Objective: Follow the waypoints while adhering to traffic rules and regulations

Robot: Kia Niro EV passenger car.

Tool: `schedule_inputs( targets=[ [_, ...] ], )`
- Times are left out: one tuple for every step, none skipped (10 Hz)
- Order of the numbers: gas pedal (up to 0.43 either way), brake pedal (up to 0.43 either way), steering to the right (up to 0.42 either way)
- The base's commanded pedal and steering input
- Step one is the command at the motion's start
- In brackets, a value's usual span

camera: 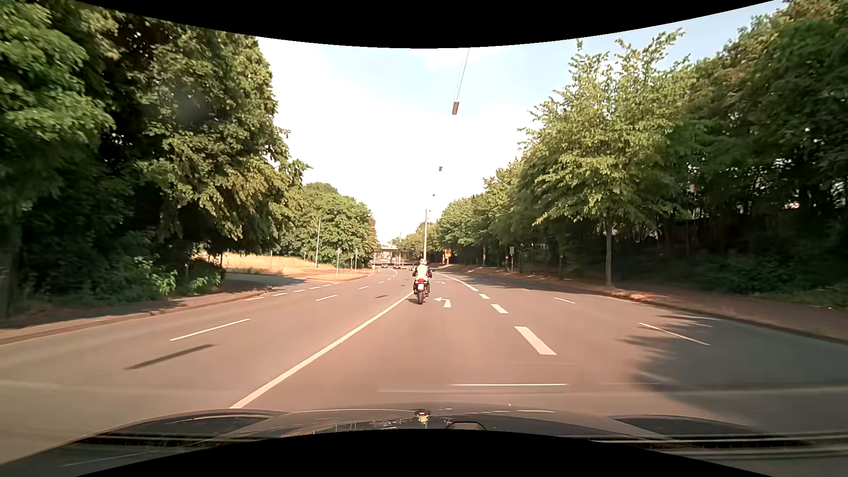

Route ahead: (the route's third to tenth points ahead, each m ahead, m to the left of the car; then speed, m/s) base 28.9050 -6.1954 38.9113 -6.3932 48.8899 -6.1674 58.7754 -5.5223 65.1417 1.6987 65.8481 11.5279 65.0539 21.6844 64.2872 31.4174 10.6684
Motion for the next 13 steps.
schedule_inputs(
  targets=[
    [0.059, 0.0, 0.01],
    [0.059, 0.0, 0.014],
    [0.059, 0.0, 0.019],
    [0.02, 0.0, 0.02],
    [0.0, 0.0, 0.018],
    [0.0, 0.0, 0.018],
    [0.0, 0.0, 0.018],
    [0.0, 0.0, 0.018],
    [0.0, 0.0, 0.015],
    [0.0, 0.0, 0.013],
    [0.0, 0.0, 0.013],
    [0.0, 0.0, 0.012],
    [0.0, 0.0, 0.01]
  ],
)
